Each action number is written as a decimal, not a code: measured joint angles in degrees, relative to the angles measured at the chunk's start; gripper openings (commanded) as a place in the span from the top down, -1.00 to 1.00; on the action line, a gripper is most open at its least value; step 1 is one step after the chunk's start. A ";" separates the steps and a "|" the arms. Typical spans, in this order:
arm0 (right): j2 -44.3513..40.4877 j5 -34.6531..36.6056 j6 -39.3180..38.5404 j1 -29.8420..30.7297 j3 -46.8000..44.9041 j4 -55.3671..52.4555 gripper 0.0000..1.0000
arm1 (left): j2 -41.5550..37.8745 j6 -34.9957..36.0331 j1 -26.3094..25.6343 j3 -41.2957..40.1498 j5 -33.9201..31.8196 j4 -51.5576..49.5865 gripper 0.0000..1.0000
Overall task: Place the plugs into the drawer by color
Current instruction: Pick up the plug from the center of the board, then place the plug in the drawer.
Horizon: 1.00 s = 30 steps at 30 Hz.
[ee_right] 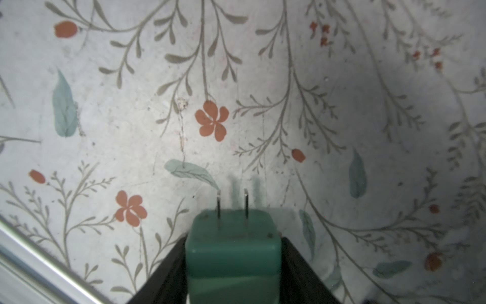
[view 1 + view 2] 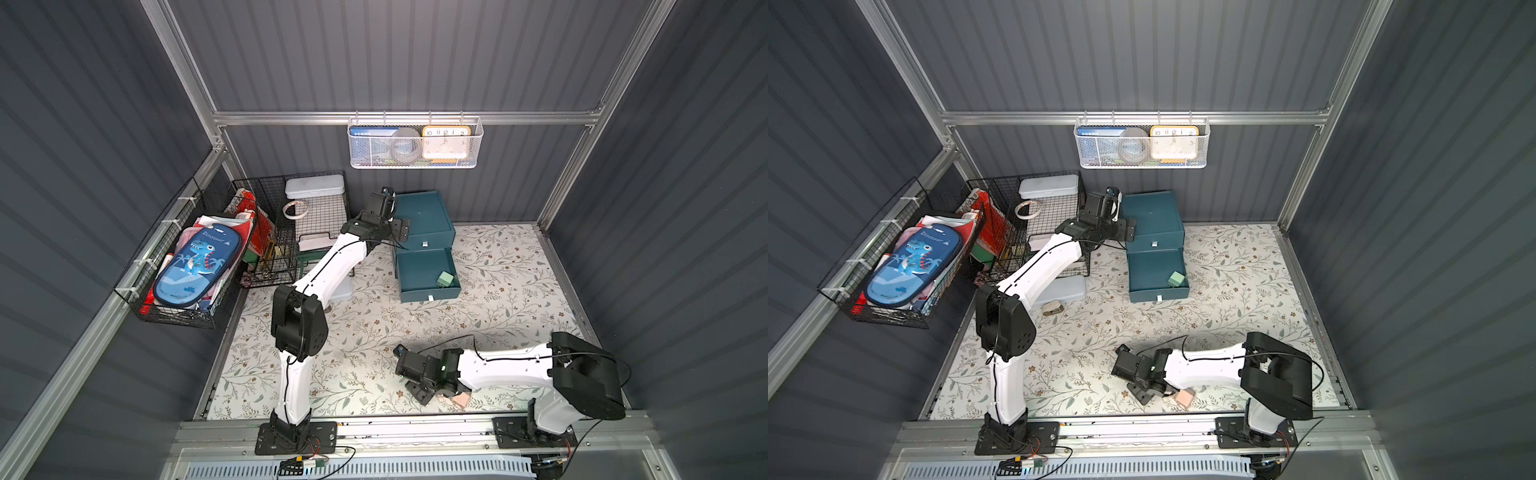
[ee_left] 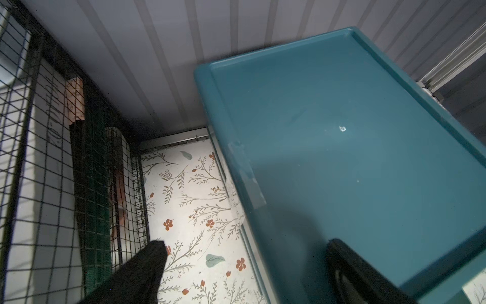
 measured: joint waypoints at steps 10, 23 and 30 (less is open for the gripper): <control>-3.15 0.98 -0.72 -10.69 13.03 -3.82 0.61 | -0.04 -0.02 0.00 -0.04 0.02 -0.04 -0.98; 9.03 5.42 -1.07 -29.18 39.67 -2.73 0.60 | -0.66 -0.22 0.00 -0.74 0.07 -0.11 -0.98; 14.71 4.52 -0.98 -32.15 39.74 -4.02 0.56 | -0.68 -0.22 0.00 -0.74 0.28 -0.26 -0.98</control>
